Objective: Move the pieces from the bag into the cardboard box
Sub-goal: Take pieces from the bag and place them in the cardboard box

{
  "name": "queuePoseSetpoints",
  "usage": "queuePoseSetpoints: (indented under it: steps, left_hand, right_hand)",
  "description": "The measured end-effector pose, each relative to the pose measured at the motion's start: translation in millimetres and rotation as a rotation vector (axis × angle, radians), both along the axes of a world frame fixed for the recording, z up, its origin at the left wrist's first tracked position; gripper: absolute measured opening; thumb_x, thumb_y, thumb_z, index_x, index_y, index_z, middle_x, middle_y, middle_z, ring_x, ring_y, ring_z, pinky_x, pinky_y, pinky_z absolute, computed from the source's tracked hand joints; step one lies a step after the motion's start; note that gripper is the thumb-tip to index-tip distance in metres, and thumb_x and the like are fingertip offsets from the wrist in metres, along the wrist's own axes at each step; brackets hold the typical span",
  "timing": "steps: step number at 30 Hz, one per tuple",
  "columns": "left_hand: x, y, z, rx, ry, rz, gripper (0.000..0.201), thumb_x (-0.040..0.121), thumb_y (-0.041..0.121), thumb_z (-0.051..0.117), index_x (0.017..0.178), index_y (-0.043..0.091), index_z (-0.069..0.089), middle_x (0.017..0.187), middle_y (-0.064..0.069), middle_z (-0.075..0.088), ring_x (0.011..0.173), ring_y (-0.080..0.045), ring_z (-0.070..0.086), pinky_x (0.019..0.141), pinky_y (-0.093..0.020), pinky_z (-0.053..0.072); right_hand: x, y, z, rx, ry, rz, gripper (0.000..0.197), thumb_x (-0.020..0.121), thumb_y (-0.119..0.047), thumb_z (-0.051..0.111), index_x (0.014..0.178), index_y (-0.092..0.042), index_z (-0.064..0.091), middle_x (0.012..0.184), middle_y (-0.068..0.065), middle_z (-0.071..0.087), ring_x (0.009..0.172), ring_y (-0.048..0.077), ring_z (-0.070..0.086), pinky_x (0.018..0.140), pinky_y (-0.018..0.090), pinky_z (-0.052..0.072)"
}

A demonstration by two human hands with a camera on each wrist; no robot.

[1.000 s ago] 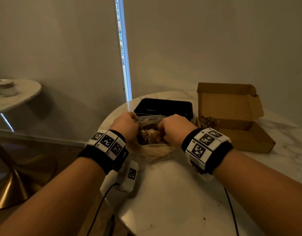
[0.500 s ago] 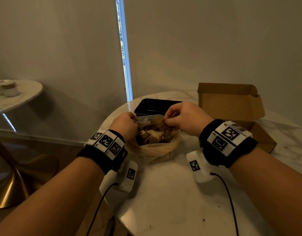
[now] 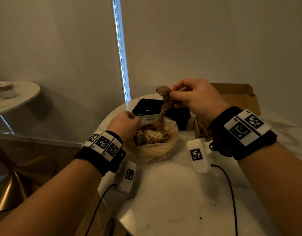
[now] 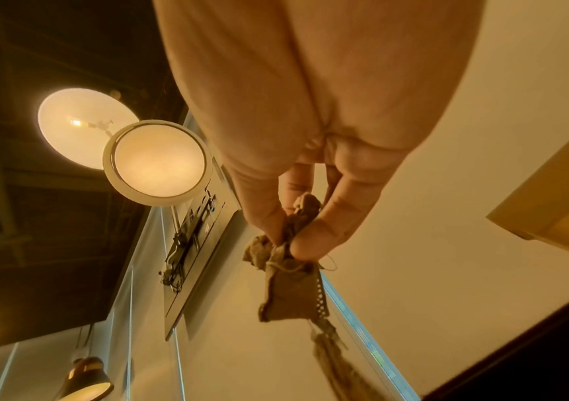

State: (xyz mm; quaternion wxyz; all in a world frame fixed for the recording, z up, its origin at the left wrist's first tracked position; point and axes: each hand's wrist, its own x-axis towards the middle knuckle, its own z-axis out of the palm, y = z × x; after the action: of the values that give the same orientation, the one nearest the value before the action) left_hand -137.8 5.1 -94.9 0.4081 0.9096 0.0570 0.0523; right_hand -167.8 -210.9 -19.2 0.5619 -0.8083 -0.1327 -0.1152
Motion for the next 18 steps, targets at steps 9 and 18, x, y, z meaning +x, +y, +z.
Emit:
queuePoseSetpoints:
  steps: [9,18]
  left_hand:
    - [-10.4,-43.5,28.0,-0.423,-0.290,-0.131,0.046,0.104,0.053,0.044,0.112,0.017,0.071,0.101,-0.001,0.074,0.097,-0.016,0.070,0.089,-0.039,0.056]
    - [-24.1,-116.2,26.9,-1.217,0.409,-0.425,0.085,0.096,0.076,0.023,0.131,0.008,0.058,0.122,-0.019,0.068,0.109,-0.037,0.069,0.092,-0.053,0.056]
  right_hand:
    - [-12.1,-17.3,24.6,0.182,-0.101,-0.004,0.005,0.093,-0.003,0.068,0.092,-0.008,0.067,0.087,0.009,0.072,0.074,0.011,0.075,0.067,0.020,0.057]
    - [-22.5,-48.1,11.8,0.197,-0.110,-0.069,0.011,0.093,-0.006,0.069,0.085,-0.015,0.067,0.081,0.001,0.073,0.080,0.017,0.076,0.071,0.025,0.061]
